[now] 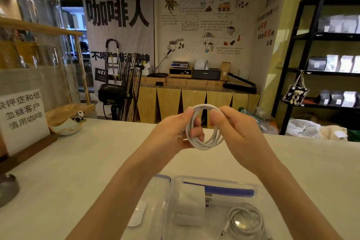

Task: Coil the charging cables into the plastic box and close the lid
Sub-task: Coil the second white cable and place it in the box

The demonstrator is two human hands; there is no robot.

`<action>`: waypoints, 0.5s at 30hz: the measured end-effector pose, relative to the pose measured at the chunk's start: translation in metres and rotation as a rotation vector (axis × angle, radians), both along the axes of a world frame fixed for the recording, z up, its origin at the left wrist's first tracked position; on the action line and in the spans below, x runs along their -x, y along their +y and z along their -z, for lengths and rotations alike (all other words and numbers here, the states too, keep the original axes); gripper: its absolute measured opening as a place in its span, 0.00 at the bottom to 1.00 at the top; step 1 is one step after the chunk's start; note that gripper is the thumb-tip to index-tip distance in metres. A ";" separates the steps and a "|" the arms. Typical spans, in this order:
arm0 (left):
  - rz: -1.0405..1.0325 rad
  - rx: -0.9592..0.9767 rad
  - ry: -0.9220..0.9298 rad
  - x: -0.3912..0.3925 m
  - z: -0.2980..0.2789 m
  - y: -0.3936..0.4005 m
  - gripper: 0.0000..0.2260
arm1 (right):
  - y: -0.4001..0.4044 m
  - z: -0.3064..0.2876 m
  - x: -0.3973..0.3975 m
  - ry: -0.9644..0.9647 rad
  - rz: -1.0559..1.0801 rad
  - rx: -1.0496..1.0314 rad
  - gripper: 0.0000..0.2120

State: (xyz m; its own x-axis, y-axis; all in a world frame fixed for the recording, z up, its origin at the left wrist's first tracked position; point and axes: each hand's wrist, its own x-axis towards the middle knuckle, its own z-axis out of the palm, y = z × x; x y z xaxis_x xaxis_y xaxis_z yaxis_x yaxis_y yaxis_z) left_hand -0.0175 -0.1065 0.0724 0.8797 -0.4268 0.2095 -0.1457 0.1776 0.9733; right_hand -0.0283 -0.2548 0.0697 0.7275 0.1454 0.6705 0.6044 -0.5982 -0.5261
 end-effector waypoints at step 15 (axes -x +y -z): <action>-0.214 -0.651 -0.441 0.000 0.011 -0.006 0.13 | -0.004 -0.013 0.002 0.363 -0.147 -0.499 0.18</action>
State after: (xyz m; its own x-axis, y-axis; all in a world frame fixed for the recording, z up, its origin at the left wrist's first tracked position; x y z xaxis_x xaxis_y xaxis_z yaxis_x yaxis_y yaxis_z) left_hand -0.0178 -0.1122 0.0610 0.8504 -0.4145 0.3240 -0.5066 -0.4791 0.7168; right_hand -0.0300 -0.2586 0.0825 0.9174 -0.0056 0.3980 0.3926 -0.1522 -0.9070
